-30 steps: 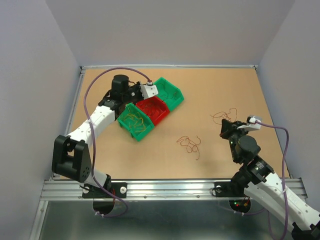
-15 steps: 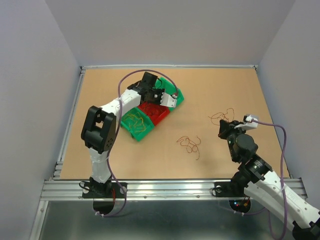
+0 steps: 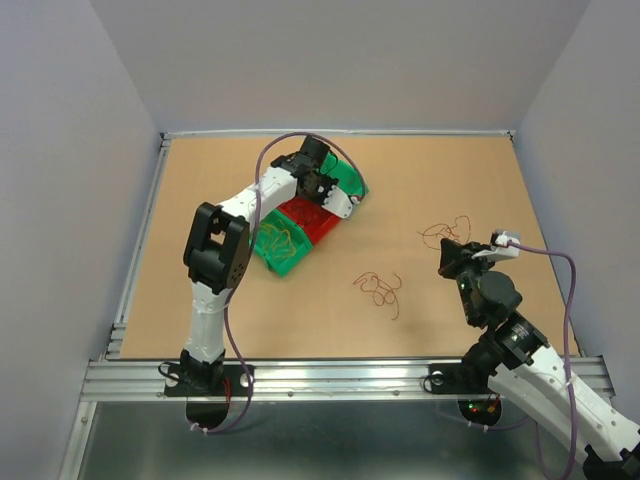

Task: Untangle the cables

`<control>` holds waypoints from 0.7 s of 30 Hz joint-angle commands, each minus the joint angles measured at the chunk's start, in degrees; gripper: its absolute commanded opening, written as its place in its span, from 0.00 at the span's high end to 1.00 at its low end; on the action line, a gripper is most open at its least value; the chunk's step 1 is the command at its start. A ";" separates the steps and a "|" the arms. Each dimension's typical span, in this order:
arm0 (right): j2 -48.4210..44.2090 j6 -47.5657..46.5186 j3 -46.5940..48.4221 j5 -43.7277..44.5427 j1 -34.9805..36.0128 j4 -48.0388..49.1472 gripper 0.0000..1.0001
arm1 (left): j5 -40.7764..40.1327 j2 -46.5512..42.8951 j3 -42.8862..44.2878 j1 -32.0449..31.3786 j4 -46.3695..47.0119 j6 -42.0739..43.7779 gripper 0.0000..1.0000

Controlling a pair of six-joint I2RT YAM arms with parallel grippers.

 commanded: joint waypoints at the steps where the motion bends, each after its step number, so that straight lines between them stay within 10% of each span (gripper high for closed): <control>1: -0.03 -0.68 1.72 -0.63 -0.17 2.29 1.00 | 0.06 -3.14 -5.10 0.51 -10.89 3.37 1.00; 21: 1.38 -0.41 2.16 -1.60 -0.08 2.82 1.00 | -6.87 1.32 2.90 1.04 -19.87 5.49 1.00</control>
